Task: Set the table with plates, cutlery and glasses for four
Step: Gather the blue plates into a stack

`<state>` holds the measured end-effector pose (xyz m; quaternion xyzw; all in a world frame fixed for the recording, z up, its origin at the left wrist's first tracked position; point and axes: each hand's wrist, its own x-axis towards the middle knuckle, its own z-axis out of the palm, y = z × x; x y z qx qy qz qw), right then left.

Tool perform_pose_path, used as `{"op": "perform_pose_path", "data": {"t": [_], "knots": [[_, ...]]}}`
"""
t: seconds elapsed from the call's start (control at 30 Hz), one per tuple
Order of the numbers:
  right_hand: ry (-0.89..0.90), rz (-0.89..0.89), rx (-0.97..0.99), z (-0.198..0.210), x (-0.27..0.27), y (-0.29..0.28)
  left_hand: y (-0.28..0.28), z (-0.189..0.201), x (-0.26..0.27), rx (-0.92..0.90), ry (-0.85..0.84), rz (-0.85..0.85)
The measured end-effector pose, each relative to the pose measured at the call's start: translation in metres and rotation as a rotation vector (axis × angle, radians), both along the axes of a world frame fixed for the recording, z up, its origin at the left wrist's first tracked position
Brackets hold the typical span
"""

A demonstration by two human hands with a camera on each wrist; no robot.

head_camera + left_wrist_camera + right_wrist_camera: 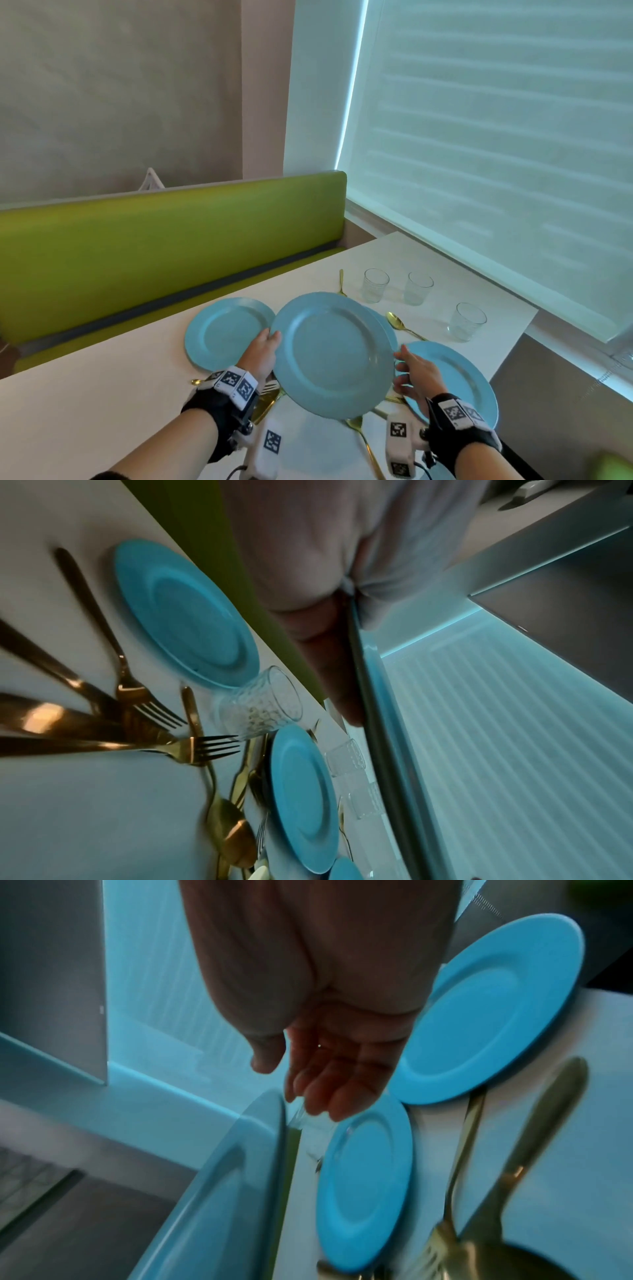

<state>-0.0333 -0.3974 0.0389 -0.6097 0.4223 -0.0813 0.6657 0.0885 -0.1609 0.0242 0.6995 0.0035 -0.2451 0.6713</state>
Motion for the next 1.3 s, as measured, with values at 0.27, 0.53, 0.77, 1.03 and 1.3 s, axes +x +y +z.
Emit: {"op": "perform_pose_path", "data": {"t": [0.27, 0.53, 0.77, 1.03, 1.3], "knots": [[0.358, -0.199, -0.151, -0.028, -0.04, -0.081, -0.031, -0.014, 0.023, 0.064, -0.019, 0.09], [0.666, 0.001, -0.438, -0.062, -0.037, -0.105, -0.042, -0.019, 0.035, 0.015, 0.034, 0.129], [0.516, -0.117, -0.362, -0.1, -0.052, -0.122, -0.037, -0.021, 0.042, 0.01, 0.054, 0.127], [0.251, -0.436, 0.056, -0.062, -0.058, -0.09, -0.035, -0.015, 0.041, 0.049, 0.04, 0.088], [0.102, -0.597, 0.084, -0.023, -0.069, -0.07, -0.024, -0.017, 0.035, 0.103, 0.017, 0.084]]}}
